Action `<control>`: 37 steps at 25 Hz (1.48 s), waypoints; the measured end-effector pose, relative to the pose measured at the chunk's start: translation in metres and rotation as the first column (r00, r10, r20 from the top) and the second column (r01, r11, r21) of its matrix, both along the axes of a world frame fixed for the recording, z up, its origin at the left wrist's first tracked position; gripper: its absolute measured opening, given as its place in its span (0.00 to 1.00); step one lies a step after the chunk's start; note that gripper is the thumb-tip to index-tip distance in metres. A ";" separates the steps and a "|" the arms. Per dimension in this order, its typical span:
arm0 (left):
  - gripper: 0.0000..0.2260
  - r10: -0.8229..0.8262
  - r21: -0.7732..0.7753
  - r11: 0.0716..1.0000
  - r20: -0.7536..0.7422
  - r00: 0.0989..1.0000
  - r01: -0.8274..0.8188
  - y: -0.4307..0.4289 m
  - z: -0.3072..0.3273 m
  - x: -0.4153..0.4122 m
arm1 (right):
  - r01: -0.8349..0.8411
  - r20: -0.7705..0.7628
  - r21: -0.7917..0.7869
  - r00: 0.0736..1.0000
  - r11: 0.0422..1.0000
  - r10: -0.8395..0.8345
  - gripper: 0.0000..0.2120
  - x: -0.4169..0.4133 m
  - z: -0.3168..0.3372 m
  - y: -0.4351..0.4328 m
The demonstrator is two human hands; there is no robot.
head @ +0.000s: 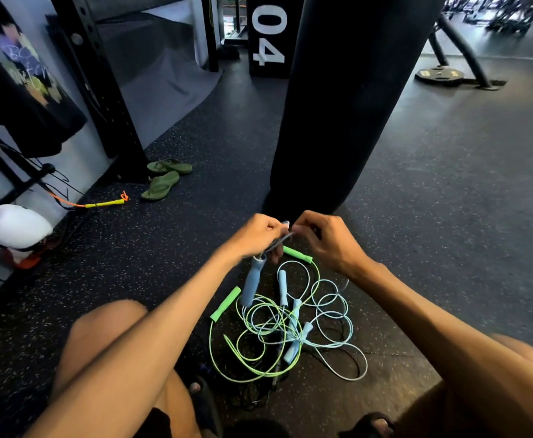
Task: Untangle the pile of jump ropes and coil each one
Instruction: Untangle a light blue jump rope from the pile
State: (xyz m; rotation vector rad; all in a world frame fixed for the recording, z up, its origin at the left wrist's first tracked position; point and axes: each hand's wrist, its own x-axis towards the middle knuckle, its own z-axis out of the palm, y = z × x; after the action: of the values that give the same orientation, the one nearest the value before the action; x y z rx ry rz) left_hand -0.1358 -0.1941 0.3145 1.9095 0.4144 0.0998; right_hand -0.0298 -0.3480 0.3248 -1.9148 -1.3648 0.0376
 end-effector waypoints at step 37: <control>0.11 0.328 0.042 0.929 0.371 0.869 -0.368 0.019 -0.002 0.006 | -0.127 -0.056 -0.183 0.991 0.975 0.118 0.04 -0.009 -0.015 0.001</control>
State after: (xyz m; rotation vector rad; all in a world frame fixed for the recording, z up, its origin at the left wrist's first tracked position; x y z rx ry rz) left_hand -0.1298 -0.1755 0.3123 1.8550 0.5081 0.7162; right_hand -0.0387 -0.3468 0.3093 -1.9662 -1.4918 0.2763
